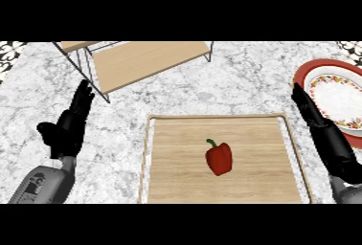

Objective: Pick the bell pepper from the tray and place it in the plate

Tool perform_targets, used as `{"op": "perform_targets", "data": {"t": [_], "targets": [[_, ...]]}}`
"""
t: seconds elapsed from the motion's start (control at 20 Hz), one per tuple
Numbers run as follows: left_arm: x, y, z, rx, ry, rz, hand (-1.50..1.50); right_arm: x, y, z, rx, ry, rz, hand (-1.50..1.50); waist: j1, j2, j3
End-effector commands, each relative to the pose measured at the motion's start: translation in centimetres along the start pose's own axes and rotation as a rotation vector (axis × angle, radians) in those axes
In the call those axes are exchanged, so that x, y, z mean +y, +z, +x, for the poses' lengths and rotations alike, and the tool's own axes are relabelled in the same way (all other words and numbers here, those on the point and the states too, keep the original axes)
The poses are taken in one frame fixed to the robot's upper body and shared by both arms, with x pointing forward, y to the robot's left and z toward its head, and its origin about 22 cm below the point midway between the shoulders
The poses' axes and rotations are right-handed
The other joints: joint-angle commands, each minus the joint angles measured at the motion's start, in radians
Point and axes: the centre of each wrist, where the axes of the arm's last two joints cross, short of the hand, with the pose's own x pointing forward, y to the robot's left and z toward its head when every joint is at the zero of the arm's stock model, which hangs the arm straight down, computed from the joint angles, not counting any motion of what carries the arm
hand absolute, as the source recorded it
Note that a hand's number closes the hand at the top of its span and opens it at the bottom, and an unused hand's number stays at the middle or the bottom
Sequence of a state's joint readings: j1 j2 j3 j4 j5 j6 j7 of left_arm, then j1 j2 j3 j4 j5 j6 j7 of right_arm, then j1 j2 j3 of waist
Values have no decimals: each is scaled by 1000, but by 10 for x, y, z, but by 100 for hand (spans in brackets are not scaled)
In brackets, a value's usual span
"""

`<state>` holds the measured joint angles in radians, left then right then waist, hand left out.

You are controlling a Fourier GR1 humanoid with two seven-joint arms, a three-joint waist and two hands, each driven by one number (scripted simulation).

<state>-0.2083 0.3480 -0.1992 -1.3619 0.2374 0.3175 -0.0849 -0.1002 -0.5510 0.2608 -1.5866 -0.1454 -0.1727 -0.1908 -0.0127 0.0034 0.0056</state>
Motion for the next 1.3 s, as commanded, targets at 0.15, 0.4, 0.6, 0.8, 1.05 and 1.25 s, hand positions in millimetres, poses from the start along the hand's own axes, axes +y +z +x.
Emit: {"op": "perform_targets", "data": {"t": [0.15,0.4,0.6,0.8,1.05,1.25], "targets": [[6,-17,20,-41,-105,-51,0,110,-38,64,74,-312,-76,-150,32,-2,-8],[-7,-9,12,10,-117,-120,0,61,-42,30,13,508,108,150,47,-13,-29],[-5,-16,23,37,-128,-121,0,202,-23,70,188,26,-60,-150,25,-8,-7],[-1,-21,28,40,-107,-113,0,223,-14,74,137,251,-59,-150,6,-8,-7],[0,-4,16,40,-113,-104,0,210,-16,104,62,425,-181,-150,-1,-12,-7],[9,10,9,63,-110,-106,0,175,6,140,132,533,-144,-150,-4,-14,-7]]}}
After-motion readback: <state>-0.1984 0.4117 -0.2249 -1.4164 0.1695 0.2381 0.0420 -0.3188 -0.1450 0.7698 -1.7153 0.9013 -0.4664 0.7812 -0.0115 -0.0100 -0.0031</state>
